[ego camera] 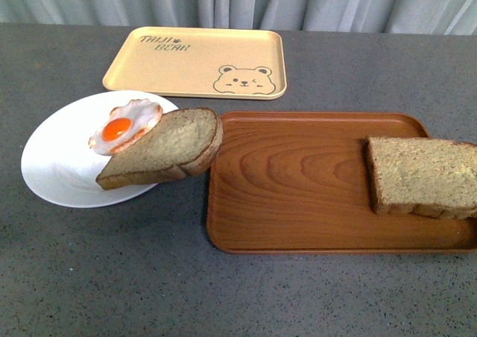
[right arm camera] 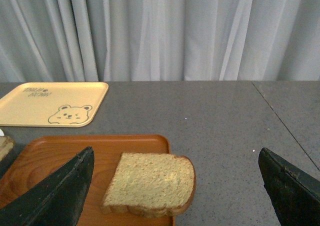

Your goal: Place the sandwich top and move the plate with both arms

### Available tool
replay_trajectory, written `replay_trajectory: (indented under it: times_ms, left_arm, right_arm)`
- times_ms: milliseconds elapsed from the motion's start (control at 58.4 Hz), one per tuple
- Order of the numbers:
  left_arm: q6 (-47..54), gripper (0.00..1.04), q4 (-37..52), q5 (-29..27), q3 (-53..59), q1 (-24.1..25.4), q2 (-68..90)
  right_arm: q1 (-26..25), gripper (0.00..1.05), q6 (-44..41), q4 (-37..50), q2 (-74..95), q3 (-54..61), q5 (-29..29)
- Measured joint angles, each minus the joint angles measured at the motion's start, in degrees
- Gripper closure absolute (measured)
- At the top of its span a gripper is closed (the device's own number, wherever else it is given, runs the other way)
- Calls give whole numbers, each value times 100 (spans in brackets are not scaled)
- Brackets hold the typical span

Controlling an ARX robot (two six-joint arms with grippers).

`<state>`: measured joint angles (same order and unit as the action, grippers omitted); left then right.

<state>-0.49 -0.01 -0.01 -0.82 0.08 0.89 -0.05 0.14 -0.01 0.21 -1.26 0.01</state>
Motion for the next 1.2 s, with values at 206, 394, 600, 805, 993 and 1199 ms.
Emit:
replay_trajectory:
  times_ms: [206, 394, 600, 805, 993, 1199]
  left_arm:
    - [0, 9, 0, 0, 0, 0, 0]
    - [2, 9, 0, -2, 0, -2, 0]
    - [2, 9, 0, 0, 0, -2, 0]
    - [2, 9, 0, -2, 0, -2, 0]
    - [2, 9, 0, 0, 0, -2, 0]
    - [2, 9, 0, 0, 0, -2, 0]
  right_arm:
    - [0, 9, 0, 0, 0, 0, 0]
    - [-46, 9, 638, -1202, 1056, -516, 909]
    - [-1941, 9, 925, 350, 3650, -807, -981]
    - [-2328, 9, 997, 2138, 6634, -1340, -2159]
    - [-2302, 9, 1106, 2981, 8574, -1707, -2341]
    - [-1971, 9, 1268, 3462, 9597, -1982, -2409]
